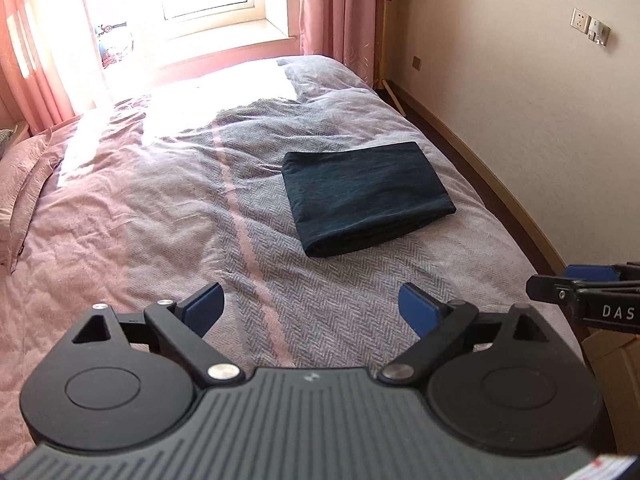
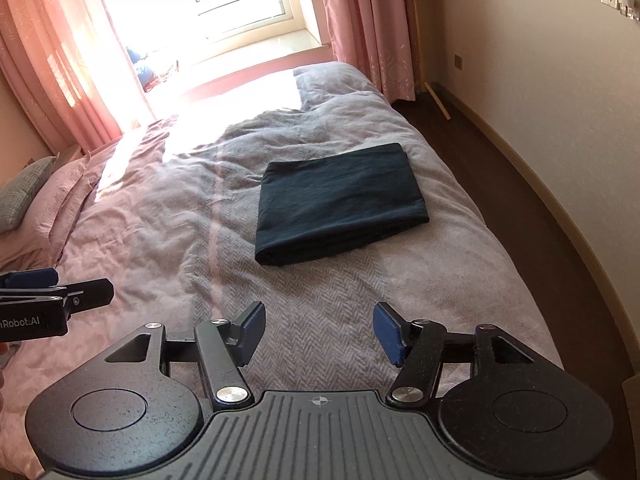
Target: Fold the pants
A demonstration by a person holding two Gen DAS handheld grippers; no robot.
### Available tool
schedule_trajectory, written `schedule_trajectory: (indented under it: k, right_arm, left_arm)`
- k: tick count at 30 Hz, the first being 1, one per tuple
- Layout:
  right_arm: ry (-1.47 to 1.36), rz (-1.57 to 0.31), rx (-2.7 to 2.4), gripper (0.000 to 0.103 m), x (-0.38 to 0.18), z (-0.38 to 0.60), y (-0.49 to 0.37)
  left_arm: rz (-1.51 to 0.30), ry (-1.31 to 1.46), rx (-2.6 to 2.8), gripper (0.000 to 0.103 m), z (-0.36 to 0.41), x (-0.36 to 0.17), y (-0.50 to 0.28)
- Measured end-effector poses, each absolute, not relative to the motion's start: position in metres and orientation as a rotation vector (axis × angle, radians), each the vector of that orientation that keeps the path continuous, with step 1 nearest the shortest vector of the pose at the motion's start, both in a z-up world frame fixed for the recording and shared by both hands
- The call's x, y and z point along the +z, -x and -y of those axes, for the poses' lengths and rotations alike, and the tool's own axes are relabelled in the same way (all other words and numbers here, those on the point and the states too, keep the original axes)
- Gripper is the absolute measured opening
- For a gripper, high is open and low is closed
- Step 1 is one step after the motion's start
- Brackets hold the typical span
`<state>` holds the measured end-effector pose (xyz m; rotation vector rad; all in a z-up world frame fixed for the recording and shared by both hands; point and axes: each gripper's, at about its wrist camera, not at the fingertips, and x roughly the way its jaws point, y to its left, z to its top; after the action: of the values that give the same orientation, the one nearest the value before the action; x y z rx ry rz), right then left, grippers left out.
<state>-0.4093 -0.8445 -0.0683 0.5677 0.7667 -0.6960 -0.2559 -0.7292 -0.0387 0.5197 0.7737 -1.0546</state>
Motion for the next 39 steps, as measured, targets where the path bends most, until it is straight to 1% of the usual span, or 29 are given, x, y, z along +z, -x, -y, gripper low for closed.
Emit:
schedule_trajectory:
  k: [6, 14, 39]
  right_arm:
    - [-0.550, -0.756, -0.685, 0.057, -0.058, 0.825, 0.409]
    - [-0.531, -0.740, -0.679, 0.057, -0.048, 0.814, 0.408]
    - [-0.541, -0.757, -0.653, 0.057, -0.053, 0.826, 0.407]
  left_arm:
    - [-0.767, -0.518, -1.067, 0.092, 0.718, -0.033, 0.255]
    - [-0.803, -0.513, -1.099, 0.092, 0.714, -0.036, 0.257]
    - [-0.822, -0.524, -1.127, 0.092, 0.728, -0.046, 0.267]
